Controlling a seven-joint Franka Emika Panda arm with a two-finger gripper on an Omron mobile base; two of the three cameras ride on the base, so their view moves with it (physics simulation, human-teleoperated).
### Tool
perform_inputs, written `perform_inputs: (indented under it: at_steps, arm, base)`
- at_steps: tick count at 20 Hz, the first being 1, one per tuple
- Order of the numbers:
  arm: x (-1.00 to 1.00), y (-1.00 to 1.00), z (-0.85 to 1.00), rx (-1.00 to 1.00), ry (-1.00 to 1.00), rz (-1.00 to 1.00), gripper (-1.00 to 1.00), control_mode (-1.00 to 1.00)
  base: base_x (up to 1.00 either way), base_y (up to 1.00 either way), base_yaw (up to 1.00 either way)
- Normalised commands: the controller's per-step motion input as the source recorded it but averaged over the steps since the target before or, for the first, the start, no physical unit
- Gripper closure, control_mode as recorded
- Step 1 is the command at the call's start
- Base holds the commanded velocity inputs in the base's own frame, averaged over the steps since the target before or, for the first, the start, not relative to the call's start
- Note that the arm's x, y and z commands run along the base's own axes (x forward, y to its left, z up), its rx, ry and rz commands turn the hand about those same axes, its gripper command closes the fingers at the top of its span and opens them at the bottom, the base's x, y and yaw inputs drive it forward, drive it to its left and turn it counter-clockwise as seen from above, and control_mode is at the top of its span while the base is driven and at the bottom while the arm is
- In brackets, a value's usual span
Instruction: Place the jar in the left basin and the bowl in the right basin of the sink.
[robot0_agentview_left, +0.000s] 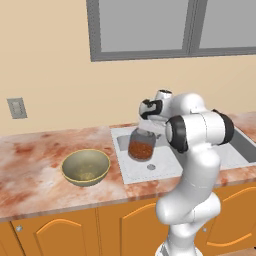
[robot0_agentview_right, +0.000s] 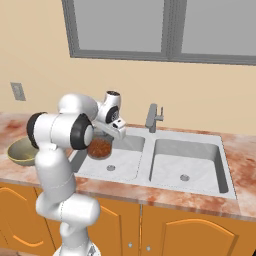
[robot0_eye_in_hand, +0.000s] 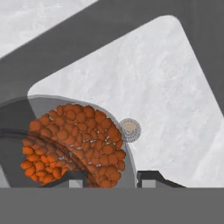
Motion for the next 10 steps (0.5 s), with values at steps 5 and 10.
perform_inputs:
  at_steps: [5,10]
  arm:
    - [0.23,0.07,-0.32,0.0,0.01,0.0,1.0,-1.0]
    - [0.23,0.14,-0.37,0.0,0.07,0.0,1.0,-1.0]
  base:
    - [0.0,0.0,0.0]
    - [0.0,0.0,0.0]
